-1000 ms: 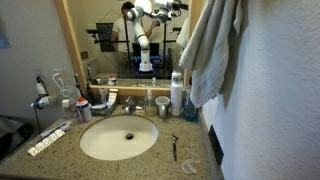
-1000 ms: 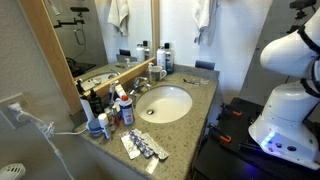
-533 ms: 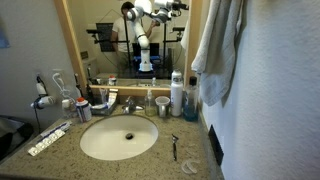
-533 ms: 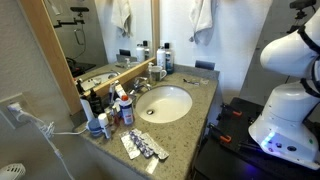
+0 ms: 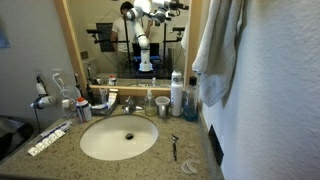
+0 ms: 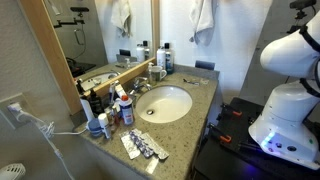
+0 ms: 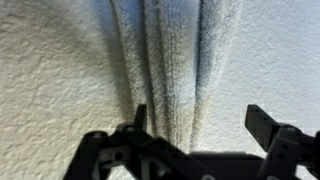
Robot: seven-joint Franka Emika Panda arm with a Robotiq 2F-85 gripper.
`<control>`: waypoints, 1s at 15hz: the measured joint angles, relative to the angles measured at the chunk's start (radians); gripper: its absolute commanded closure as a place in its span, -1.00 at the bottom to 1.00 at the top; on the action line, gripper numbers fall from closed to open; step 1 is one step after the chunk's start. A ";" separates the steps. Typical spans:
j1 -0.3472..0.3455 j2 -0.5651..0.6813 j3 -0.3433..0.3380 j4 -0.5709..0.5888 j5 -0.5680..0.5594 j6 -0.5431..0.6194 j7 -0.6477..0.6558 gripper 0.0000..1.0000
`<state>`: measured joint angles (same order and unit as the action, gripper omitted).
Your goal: Take the towel and clean the central part of the bathing room sink, and then hang back the towel
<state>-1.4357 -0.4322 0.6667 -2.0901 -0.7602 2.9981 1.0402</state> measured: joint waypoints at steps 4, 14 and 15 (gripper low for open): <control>0.068 -0.032 -0.025 -0.028 0.000 -0.040 -0.051 -1.00; 0.506 -0.119 -0.183 -0.256 0.062 -0.059 -0.288 -1.00; 0.578 -0.119 -0.214 -0.286 0.092 -0.059 -0.328 -1.00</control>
<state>-0.8573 -0.5511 0.4530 -2.3761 -0.6683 2.9387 0.7121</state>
